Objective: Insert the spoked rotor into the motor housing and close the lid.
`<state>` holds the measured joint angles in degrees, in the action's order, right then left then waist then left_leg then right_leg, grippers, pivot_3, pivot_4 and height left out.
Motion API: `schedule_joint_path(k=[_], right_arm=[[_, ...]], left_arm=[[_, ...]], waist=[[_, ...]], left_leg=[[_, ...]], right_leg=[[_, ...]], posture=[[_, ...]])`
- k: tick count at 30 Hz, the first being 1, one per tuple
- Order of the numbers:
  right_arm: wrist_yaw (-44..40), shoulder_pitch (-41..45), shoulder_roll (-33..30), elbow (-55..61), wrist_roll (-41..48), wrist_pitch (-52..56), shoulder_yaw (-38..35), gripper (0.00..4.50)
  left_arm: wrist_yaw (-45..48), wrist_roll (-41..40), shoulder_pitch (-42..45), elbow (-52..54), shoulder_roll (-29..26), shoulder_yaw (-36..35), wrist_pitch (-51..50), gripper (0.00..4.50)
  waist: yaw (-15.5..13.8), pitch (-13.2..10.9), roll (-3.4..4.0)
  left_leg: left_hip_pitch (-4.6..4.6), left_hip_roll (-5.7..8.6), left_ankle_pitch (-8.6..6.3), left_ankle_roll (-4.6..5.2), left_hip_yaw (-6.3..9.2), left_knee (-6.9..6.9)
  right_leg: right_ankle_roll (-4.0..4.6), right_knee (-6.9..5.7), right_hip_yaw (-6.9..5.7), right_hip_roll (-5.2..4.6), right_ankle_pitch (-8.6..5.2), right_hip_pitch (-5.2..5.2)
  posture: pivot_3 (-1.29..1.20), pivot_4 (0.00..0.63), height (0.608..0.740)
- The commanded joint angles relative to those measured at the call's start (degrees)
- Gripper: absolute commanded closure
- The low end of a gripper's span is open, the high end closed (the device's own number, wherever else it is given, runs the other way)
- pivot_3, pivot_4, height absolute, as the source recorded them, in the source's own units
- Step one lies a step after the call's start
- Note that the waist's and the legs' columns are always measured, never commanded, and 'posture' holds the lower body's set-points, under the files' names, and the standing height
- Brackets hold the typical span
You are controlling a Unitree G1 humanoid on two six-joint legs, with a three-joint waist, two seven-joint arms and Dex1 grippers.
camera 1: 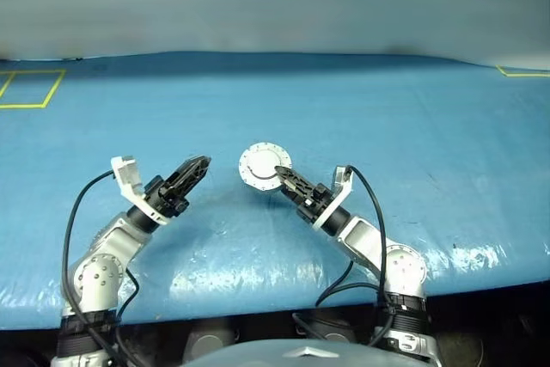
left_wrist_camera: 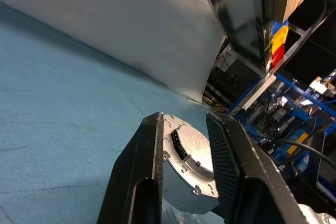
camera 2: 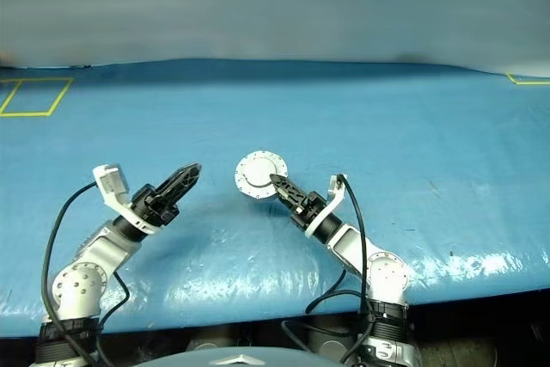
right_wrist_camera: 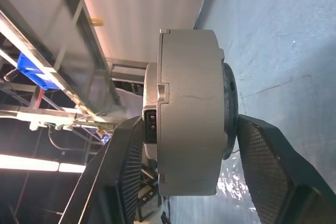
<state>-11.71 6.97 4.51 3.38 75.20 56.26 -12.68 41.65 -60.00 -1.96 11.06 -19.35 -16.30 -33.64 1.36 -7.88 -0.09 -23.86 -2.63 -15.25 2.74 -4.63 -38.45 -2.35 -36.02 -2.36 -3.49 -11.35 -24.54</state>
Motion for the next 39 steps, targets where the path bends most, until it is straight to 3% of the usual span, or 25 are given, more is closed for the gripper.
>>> schedule_joint_path(k=[1, 5, 6, 12, 25, 33, 36, 39], right_arm=[[-0.6, 3.0, 3.5, 5.0, 5.3, -0.7, 1.9, 2.14], [0.5, 3.4, 3.1, 5.9, 7.2, -0.9, 3.6, 2.14], [0.7, 3.3, 2.8, 6.8, 7.4, -1.0, 4.3, 2.14], [1.8, 3.1, 1.1, 8.3, 8.9, -1.3, 5.7, 2.14], [2.8, 3.7, -0.5, 8.4, 8.9, -1.3, 6.9, 2.14], [3.5, 3.4, -0.5, 8.2, 8.6, -1.8, 7.0, 2.14], [3.5, 3.3, -0.6, 8.3, 8.7, -1.8, 7.1, 2.14], [3.6, 3.3, -0.7, 8.2, 8.5, -1.8, 7.4, 2.14]], left_arm=[[-1.6, -6.9, -1.3, 0.3, 2.2, -2.7, -3.1, 1.55], [-0.9, -8.8, -3.6, -1.3, 3.0, -1.1, -7.0, 0.19], [-1.2, -9.5, -3.9, -0.9, 4.2, -0.7, -7.2, 0.05], [-3.1, -14.0, -2.0, 0.1, 8.7, 1.4, -10.1, 0.05], [-4.5, -9.2, 4.0, -5.7, 17.1, 5.0, -6.3, 0.05], [-5.2, -5.5, 5.9, -8.0, 18.3, 5.3, -5.1, 0.05], [-4.6, -4.8, 5.8, -8.3, 18.1, 5.8, -5.8, 0.66], [-5.9, -0.8, 5.6, -8.2, 18.0, 6.8, -3.7, 1.65]], waist=[[0.0, 0.0, -0.03], [0.0, 0.0, -0.05], [0.0, 0.0, -0.04], [-0.2, -0.1, -0.10], [-0.2, -0.1, -0.12], [-0.2, -0.1, -0.12], [-0.2, -0.1, -0.12], [-0.2, -0.1, -0.12]], left_leg=[[-0.01, 0.00, 0.00, 0.00, 0.01, -0.01], [0.00, 0.00, 0.00, 0.00, 0.01, -0.02], [0.01, 0.00, 0.00, 0.00, 0.01, -0.02], [-0.04, 0.02, -0.01, 0.01, 0.03, -0.14], [-0.05, 0.12, -0.01, 0.04, 0.03, -0.23], [-0.07, 0.13, -0.03, 0.07, 0.03, -0.27], [-0.09, 0.13, -0.04, 0.08, 0.03, -0.32], [-0.11, 0.11, -0.05, 0.10, 0.03, -0.37]], right_leg=[[-0.01, 0.00, 0.00, 0.00, 0.01, 0.01], [-0.01, 0.00, 0.00, 0.00, 0.01, 0.01], [0.00, 0.00, 0.00, 0.01, 0.00, 0.01], [0.08, 0.00, 0.00, 0.00, -0.04, 0.03], [0.09, -0.02, 0.04, 0.03, -0.03, 0.05], [-0.01, -0.02, 0.04, 0.07, 0.03, 0.05], [-0.09, -0.02, 0.04, 0.07, 0.08, 0.05], [-0.08, -0.02, 0.04, 0.07, 0.08, 0.05]], posture=[[0.00, 0.150, 0.740], [0.00, 0.150, 0.740], [0.00, 0.150, 0.740], [0.00, 0.150, 0.740], [0.00, 0.150, 0.740], [0.00, 0.150, 0.740], [0.00, 0.150, 0.740], [0.00, 0.150, 0.740]])
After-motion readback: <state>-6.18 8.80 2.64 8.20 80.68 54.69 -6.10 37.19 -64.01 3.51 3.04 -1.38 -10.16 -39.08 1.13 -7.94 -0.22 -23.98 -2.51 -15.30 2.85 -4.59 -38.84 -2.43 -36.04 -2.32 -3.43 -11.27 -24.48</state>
